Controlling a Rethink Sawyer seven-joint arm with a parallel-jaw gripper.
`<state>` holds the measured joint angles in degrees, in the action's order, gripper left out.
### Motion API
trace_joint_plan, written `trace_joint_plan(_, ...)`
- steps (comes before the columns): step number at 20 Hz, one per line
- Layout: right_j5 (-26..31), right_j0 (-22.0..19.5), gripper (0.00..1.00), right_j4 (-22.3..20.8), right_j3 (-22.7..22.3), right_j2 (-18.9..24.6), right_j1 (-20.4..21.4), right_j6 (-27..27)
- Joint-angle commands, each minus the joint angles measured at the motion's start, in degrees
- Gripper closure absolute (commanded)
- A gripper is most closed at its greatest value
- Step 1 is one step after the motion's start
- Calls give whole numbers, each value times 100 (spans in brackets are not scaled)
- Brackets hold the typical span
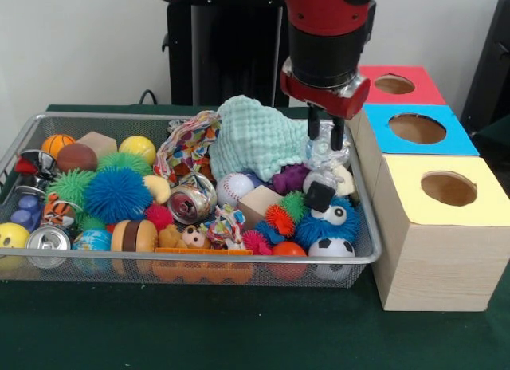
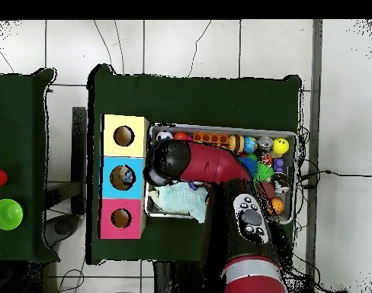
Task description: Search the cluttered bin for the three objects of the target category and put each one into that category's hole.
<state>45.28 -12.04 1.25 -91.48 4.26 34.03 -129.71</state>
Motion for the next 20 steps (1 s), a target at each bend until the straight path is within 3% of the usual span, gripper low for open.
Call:
trace_joint_plan(1,599,215,100,582,718,-201,-350,-1754)
trace_joint_plan(8,829,285,100,878,562,-472,-36,-1665)
trace_joint_plan(20,2619,345,100,827,1644,-932,21,-1704)
